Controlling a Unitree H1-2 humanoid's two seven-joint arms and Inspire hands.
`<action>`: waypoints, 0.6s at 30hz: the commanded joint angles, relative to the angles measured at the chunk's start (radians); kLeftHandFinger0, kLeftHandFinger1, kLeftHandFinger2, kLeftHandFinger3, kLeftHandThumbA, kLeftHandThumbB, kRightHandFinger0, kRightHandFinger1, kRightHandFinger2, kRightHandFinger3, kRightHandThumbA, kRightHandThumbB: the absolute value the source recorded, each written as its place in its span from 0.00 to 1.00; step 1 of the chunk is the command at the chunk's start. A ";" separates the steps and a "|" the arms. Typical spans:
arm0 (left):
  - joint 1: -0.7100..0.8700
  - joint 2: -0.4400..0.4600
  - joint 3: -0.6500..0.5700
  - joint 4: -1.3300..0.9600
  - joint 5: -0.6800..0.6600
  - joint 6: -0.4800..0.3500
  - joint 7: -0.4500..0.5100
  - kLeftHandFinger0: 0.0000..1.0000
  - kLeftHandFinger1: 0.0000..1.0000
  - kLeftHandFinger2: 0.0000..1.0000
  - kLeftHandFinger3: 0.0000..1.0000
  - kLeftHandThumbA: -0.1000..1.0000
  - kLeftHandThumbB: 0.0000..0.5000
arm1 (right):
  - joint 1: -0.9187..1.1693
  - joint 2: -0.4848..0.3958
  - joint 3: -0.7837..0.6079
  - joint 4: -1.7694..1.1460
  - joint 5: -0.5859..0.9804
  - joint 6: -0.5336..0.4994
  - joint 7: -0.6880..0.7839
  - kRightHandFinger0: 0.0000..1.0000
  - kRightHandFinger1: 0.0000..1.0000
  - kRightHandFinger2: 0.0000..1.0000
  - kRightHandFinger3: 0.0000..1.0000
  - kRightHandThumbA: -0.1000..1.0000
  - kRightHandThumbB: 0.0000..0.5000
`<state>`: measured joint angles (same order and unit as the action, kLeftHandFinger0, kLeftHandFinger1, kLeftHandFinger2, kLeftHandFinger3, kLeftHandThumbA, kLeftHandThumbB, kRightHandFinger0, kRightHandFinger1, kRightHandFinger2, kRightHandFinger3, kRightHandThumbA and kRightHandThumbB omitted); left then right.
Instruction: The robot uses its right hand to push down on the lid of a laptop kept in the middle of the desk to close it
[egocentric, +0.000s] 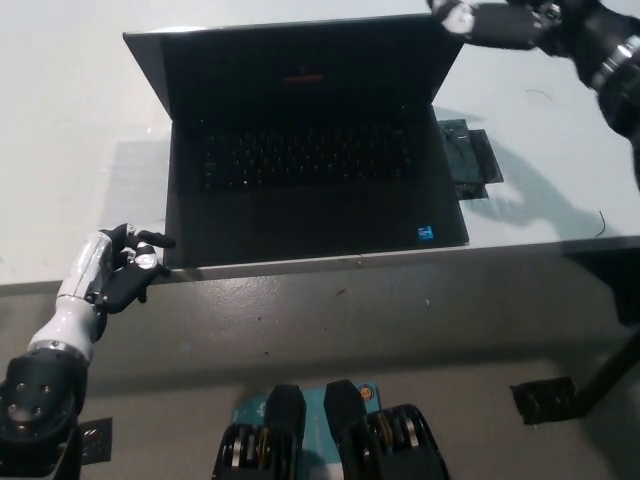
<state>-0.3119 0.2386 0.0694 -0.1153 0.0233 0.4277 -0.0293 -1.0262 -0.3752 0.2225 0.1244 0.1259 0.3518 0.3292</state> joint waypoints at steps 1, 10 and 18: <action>-0.012 0.016 0.009 -0.024 -0.012 0.007 -0.019 0.10 0.34 0.54 0.60 0.01 0.22 | -0.111 -0.004 0.029 0.047 -0.066 -0.038 0.052 1.00 1.00 1.00 1.00 0.46 0.89; -0.026 0.019 0.003 -0.022 -0.008 0.006 -0.018 0.08 0.31 0.52 0.60 0.00 0.19 | -0.148 0.000 0.087 0.200 -0.148 -0.111 0.065 1.00 1.00 1.00 1.00 0.49 0.90; -0.024 0.020 -0.001 -0.038 -0.007 0.023 -0.021 0.16 0.34 0.52 0.58 0.01 0.21 | -0.110 0.011 0.132 0.392 -0.209 -0.263 0.089 1.00 1.00 1.00 1.00 0.49 0.89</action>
<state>-0.3129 0.2379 0.0691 -0.1167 0.0170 0.4338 -0.0328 -1.1052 -0.3646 0.3423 0.4481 -0.0270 0.2310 0.3903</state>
